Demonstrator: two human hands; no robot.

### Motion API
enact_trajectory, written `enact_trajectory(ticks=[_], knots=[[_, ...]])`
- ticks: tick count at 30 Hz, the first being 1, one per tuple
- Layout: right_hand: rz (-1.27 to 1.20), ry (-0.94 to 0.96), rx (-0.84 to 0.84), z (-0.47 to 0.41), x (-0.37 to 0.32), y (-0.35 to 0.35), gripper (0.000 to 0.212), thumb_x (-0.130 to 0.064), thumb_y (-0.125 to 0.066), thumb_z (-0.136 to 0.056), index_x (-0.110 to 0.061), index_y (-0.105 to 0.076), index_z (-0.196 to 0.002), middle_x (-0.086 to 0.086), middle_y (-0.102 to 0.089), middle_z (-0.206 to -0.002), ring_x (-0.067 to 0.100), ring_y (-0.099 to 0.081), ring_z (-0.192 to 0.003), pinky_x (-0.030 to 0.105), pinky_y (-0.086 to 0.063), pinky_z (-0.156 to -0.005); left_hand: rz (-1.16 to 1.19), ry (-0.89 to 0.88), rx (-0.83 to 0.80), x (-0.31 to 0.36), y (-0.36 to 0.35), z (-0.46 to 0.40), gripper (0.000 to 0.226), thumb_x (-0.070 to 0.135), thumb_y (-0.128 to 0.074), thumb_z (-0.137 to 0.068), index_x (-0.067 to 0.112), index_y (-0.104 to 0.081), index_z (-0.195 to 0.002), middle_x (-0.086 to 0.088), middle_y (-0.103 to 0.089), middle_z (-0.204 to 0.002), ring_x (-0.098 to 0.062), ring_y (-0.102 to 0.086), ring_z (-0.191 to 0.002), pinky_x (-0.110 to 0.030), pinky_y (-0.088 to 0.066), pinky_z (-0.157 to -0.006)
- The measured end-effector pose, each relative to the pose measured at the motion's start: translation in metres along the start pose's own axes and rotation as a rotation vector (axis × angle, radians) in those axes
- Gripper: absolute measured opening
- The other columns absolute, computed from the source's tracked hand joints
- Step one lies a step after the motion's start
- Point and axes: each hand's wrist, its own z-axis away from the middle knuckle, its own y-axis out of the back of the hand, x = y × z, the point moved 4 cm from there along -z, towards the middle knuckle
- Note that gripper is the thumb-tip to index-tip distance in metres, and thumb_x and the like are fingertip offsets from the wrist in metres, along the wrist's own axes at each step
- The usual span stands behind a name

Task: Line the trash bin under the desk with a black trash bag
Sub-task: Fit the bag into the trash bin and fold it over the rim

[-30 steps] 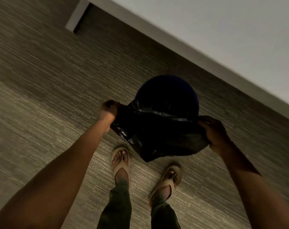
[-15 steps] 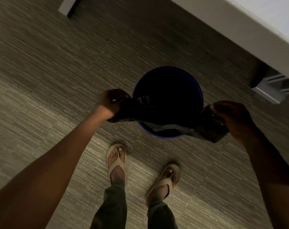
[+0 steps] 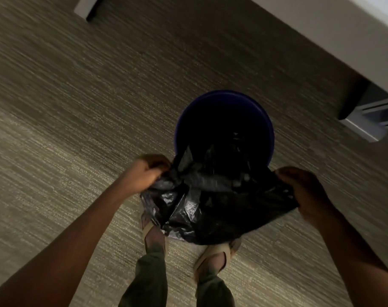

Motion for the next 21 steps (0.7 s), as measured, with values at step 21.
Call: enact_trajectory(ticks=[21], knots=[[0.212,0.283,0.287,-0.174,-0.096,-0.007,0.025,-0.036,-0.058,-0.101,-0.018,-0.072,-0.111,0.013,-0.071,-0.116,0.035,-0.069,-0.111,0.045,-0.055,-0.094,0.032,-0.012,0.431,0.036,0.051,-0.159,0.050,0.057,-0.053,-0.084,0.011,-0.065,-0.070,-0.015,-0.064,-0.072,-0.025,-0.063,-0.070,-0.054,-0.056,-0.075]])
